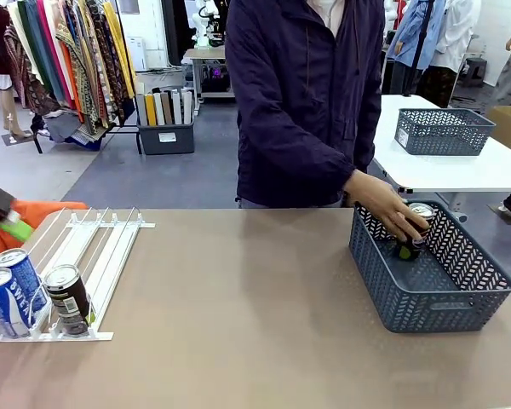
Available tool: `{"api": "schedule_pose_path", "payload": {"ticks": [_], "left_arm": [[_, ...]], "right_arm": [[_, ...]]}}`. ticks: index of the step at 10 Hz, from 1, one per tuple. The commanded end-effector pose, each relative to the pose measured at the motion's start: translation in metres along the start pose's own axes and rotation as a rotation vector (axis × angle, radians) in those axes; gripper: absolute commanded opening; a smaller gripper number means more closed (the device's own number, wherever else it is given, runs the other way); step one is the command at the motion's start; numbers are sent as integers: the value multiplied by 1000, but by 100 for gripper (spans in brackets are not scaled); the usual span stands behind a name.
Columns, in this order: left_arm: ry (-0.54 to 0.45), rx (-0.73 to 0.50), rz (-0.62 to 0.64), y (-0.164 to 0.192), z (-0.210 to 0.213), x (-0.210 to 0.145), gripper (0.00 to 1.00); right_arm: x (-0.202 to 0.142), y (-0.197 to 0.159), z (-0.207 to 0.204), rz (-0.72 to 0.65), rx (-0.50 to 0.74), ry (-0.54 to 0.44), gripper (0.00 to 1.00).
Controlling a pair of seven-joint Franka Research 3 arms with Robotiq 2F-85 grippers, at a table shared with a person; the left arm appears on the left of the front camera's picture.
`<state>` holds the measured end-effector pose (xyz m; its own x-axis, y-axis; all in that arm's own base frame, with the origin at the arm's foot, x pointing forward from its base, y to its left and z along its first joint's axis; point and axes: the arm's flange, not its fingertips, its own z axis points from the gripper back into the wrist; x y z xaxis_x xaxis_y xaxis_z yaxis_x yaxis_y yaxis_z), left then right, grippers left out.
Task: Retrieve and store the cans from the dispenser.
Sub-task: Pick up the last remaining can from one row of the Automatic Can Dispenser and place it in the middle of the table.
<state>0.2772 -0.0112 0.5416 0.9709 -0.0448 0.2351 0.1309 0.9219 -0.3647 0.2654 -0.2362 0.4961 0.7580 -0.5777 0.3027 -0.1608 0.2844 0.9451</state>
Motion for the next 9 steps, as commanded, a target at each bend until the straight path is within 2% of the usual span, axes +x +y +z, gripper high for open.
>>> {"api": "schedule_pose_path", "payload": {"ticks": [1,2,3,4,7,8,9], "left_arm": [[38,149,-137,-7,-37,25,100],[15,142,-162,-16,-46,32,100],[7,120,-101,-17,-35,40,100],[51,139,-161,-31,-42,20,100],[48,135,-177,-31,-49,30,100],[139,197,-112,-23,-73,47,100],[178,210,-73,-18,-90,50,100]], "right_arm": [[2,1,0,23,18,-11,100],[2,1,0,23,18,-11,100],[2,1,0,23,18,-11,100],[2,1,0,23,18,-11,100],[2,1,0,23,18,-11,100],[2,1,0,23,18,-11,100],[2,1,0,23,18,-11,100]]}}
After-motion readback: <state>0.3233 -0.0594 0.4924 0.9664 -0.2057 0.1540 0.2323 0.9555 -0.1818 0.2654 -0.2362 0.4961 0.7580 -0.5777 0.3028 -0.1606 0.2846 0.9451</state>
